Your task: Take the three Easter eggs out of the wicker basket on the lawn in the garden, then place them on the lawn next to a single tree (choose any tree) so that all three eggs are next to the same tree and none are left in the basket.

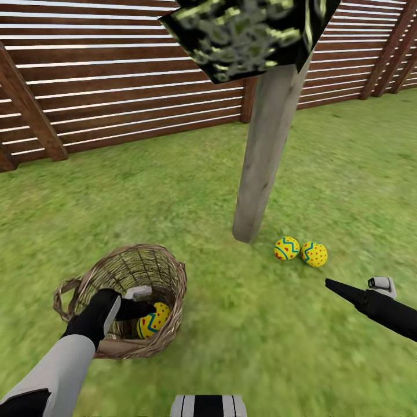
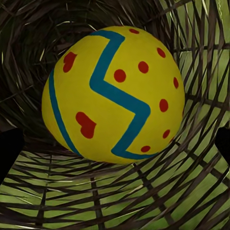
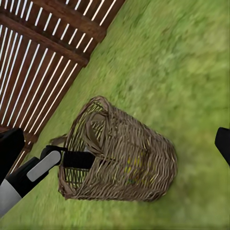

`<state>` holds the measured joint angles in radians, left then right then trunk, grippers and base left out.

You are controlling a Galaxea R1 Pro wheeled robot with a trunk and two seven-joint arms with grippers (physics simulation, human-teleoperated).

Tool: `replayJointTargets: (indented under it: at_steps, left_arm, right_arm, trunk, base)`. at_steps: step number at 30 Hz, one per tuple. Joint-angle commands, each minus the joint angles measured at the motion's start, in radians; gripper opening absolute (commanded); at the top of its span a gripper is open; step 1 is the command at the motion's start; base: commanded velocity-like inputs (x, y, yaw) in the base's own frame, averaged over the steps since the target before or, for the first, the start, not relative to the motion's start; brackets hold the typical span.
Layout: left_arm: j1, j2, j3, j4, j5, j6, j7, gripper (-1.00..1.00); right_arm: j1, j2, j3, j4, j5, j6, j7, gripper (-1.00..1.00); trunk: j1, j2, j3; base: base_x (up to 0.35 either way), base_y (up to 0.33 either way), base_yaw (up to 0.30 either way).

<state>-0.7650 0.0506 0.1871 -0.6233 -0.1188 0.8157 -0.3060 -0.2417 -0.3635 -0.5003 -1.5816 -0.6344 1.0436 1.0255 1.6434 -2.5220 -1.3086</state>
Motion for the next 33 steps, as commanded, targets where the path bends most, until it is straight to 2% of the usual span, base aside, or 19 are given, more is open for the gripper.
replayJointTargets:
  at_steps: [1,4,26,29,33]
  left_arm:
    - [0.000,-0.002,0.005,-0.001,-0.010,0.004,-0.009,1.00]
    - [0.000,-0.002,0.005,-0.001,-0.010,0.003,-0.010,1.00]
    - [0.000,-0.004,0.007,-0.002,-0.007,0.002,-0.013,1.00]
    - [0.000,-0.003,0.007,-0.003,0.009,0.001,-0.013,1.00]
    - [0.000,0.001,0.006,-0.003,0.060,0.000,-0.013,1.00]
  right_arm:
    - [-0.001,0.000,-0.001,0.000,0.002,0.004,0.005,1.00]
    - [-0.001,0.000,0.000,0.000,0.002,0.004,0.005,1.00]
    - [-0.001,0.000,-0.001,0.000,0.002,0.004,0.006,1.00]
    - [-0.001,0.000,-0.001,0.000,0.002,0.004,0.007,1.00]
    - [-0.001,0.000,-0.001,0.000,0.002,0.004,0.007,1.00]
  trunk:
    - [0.000,-0.001,-0.005]
    - [0.002,-0.001,-0.016]
    - [0.002,-0.001,-0.016]
    - [0.002,-0.001,-0.016]
    - [0.002,-0.001,-0.016]
  base:
    - [0.000,0.000,0.000]
    - [0.000,0.000,0.000]
    - [0.000,0.000,0.000]
    - [0.000,0.000,0.000]
    - [0.000,0.000,0.000]
